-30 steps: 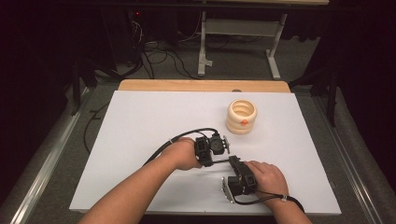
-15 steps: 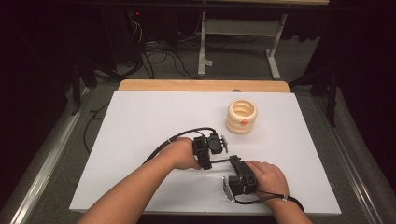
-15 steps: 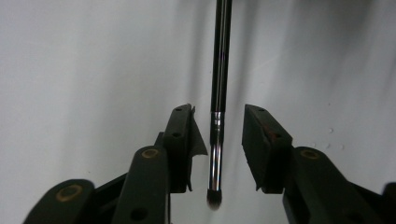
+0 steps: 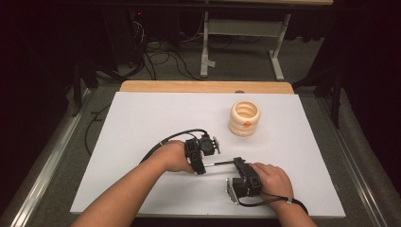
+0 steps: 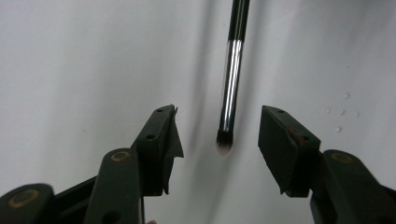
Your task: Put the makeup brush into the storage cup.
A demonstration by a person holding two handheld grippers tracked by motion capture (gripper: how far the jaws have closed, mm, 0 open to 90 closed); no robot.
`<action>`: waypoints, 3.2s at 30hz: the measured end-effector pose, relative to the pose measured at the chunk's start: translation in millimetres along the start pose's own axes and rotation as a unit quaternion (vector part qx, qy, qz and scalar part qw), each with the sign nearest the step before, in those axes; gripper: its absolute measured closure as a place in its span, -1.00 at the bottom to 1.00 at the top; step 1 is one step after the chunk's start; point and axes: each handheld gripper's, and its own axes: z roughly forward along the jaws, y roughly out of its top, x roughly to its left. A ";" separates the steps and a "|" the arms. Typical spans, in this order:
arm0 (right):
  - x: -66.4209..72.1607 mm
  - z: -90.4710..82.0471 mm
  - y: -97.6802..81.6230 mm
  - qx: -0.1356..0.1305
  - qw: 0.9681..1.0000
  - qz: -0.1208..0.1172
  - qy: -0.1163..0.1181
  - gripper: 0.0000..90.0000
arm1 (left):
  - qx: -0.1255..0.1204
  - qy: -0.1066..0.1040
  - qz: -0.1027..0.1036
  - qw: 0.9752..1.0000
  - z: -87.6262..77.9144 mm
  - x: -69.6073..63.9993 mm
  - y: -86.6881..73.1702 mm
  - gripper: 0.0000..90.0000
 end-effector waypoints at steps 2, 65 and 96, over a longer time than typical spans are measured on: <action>-2.5 0.1 -0.7 -0.001 1.000 -0.009 0.000 0.90 | 0.000 -0.001 -0.007 1.000 0.7 1.6 -4.5 0.02; -12.5 -4.2 -26.7 0.021 0.997 0.072 0.002 0.89 | -0.167 0.048 -0.218 0.960 11.3 31.1 -112.0 -0.95; -14.5 -4.9 -28.4 0.015 0.995 0.101 0.001 0.89 | -0.356 0.082 -0.276 0.889 30.3 20.7 -135.8 -0.94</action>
